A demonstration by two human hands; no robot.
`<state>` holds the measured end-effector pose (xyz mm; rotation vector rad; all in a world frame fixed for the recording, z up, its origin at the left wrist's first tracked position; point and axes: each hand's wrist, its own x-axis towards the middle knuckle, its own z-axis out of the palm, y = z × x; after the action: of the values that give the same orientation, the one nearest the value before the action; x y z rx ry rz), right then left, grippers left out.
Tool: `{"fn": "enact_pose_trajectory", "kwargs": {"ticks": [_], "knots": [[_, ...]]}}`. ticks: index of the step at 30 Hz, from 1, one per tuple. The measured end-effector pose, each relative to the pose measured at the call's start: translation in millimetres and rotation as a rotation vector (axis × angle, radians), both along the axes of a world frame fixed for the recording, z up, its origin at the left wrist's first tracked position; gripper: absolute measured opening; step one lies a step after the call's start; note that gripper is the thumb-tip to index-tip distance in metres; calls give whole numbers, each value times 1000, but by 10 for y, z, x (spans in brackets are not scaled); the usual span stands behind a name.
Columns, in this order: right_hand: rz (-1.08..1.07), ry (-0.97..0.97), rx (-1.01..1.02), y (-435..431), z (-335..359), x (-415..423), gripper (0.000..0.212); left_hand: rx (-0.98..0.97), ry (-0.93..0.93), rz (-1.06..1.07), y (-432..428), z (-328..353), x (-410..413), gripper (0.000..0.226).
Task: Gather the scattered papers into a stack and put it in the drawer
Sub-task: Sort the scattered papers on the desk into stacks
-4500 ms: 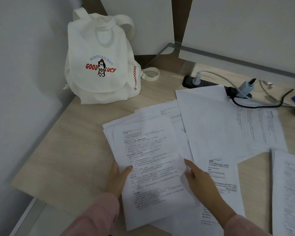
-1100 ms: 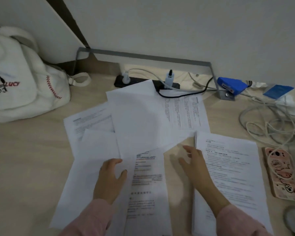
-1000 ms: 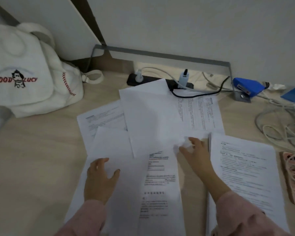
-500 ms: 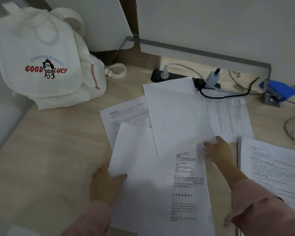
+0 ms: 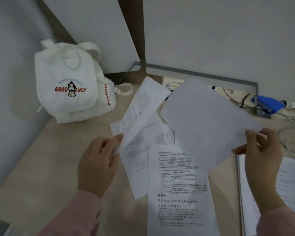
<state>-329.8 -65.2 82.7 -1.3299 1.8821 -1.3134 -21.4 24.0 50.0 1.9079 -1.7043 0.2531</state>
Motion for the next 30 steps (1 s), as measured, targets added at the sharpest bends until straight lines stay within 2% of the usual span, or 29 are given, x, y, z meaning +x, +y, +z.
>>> {"fn": "enact_pose_trajectory", "kwargs": {"ticks": [3, 6, 9, 12, 14, 15, 17, 19, 21, 23, 26, 30], "knots": [[-29, 8, -28, 121, 58, -25, 16, 88, -90, -149, -18, -229, -149, 37], [-41, -9, -4, 249, -28, -56, 14, 336, -64, -217, 23, -600, -308, 48], [-21, -41, 12, 367, -153, -57, 15, 529, -45, -278, 138, -947, -392, 47], [112, -22, 91, 494, -299, 16, 10, 626, 41, -342, 276, -1128, -427, 32], [261, 33, 171, 598, -441, 102, 6, 729, 124, -327, 318, -1150, -433, 45], [331, 50, 210, 653, -534, 154, 7, 720, 144, -304, 336, -1148, -427, 50], [434, 67, 291, 750, -733, 245, 14, 682, 204, -202, 342, -1168, -337, 42], [502, 81, 373, 831, -928, 321, 18, 742, 310, 21, 330, -1165, -186, 45], [538, 93, 433, 896, -1091, 384, 20, 771, 380, 284, 334, -1146, -25, 62], [540, 92, 470, 930, -1207, 418, 20, 767, 478, 454, 351, -1157, 79, 83], [533, 75, 515, 934, -1302, 434, 21, 758, 531, 519, 370, -1237, 182, 102], [504, 39, 550, 915, -1367, 404, 23, 734, 509, 514, 312, -1256, 257, 105]]}}
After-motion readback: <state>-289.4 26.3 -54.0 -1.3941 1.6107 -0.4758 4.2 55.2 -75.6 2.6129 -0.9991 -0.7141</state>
